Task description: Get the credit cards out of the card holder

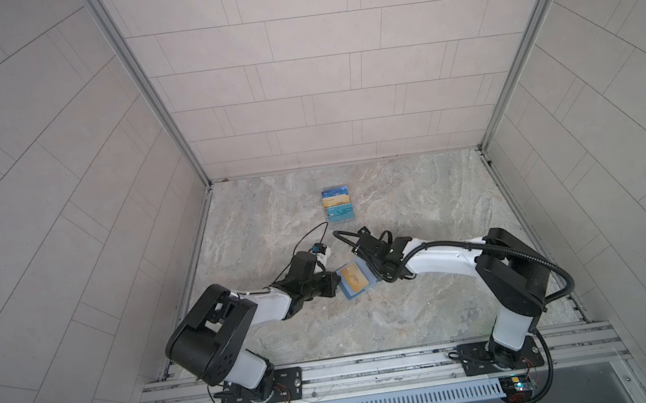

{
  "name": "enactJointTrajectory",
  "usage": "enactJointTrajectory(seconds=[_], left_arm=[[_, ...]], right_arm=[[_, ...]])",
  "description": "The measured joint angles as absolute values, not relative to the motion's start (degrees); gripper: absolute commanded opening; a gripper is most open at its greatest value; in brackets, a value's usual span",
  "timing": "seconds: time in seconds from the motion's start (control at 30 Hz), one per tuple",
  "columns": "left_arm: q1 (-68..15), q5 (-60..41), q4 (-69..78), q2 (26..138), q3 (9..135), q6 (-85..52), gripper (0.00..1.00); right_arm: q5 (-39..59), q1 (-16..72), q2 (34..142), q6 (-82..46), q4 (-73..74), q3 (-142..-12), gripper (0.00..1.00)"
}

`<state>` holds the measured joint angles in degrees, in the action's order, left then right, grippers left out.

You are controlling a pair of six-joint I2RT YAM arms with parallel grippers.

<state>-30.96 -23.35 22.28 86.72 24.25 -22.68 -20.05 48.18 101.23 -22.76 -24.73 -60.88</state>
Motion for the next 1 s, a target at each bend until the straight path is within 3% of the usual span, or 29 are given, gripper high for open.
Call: enactJointTrajectory(seconds=[0.43, 1.0], left_arm=[[-30.96, -23.42, 16.78, 86.65, 26.94, -18.96, 0.00], [-30.96, -23.05, 16.36, 89.41, 29.98, -17.56, 0.00]], right_arm=[[-23.99, 48.03, 97.97, -22.76, -25.63, -60.84, 0.41], [9.04, 44.25, 98.80, -26.20, -12.91, -59.92, 0.37]])
